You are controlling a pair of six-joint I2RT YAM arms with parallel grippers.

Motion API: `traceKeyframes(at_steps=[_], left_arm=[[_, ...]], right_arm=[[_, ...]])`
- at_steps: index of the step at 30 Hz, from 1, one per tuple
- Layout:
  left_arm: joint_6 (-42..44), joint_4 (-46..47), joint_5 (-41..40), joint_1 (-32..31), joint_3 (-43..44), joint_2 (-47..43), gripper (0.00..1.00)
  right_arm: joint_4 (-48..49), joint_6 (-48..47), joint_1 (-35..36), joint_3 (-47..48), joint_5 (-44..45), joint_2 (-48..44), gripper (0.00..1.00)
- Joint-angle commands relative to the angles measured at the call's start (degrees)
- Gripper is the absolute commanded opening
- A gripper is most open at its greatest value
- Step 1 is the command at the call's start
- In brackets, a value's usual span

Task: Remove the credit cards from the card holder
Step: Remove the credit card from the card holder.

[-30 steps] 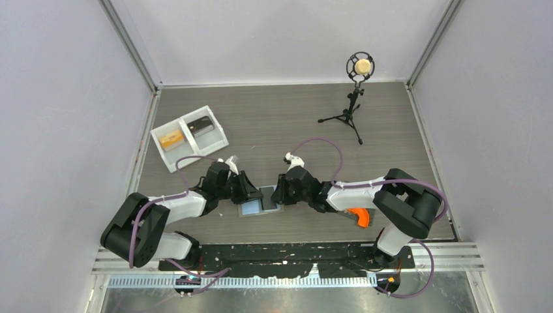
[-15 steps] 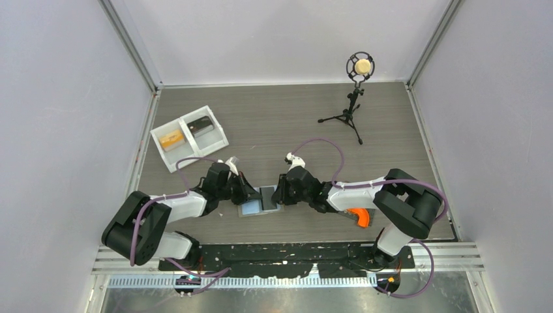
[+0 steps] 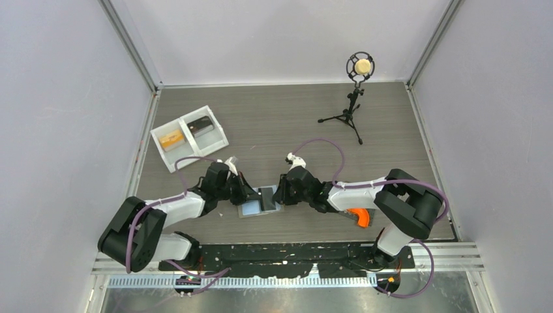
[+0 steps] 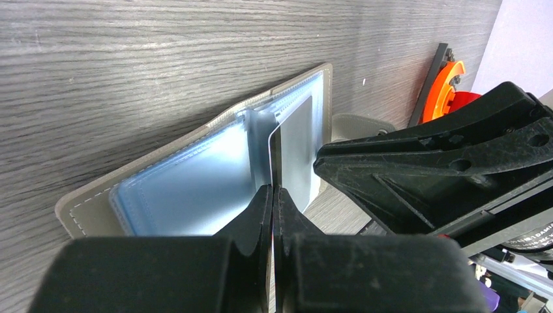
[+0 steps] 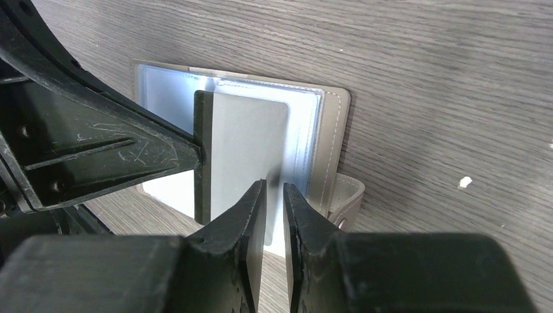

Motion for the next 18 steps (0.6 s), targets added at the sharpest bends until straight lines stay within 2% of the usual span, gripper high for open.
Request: traceKeyframes(at_steps=[1, 10, 18], left_arm=[[2.4, -4.1, -1.1, -0.1, 1.6, -2.6, 0.00], [5.7, -15.2, -4.9, 0.3, 4.1, -10.1, 0.00], [6.1, -22.8, -7.6, 0.6, 6.3, -16.1, 0.00]], right_arm=[[-4.2, -0.4, -0.5, -1.2, 1.8, -1.2, 0.23], [-6.2, -3.9, -0.5, -0.5, 4.1, -3.7, 0.23], [-7.4, -11.8, -0.3, 0.6, 6.9, -9.9, 0.24]])
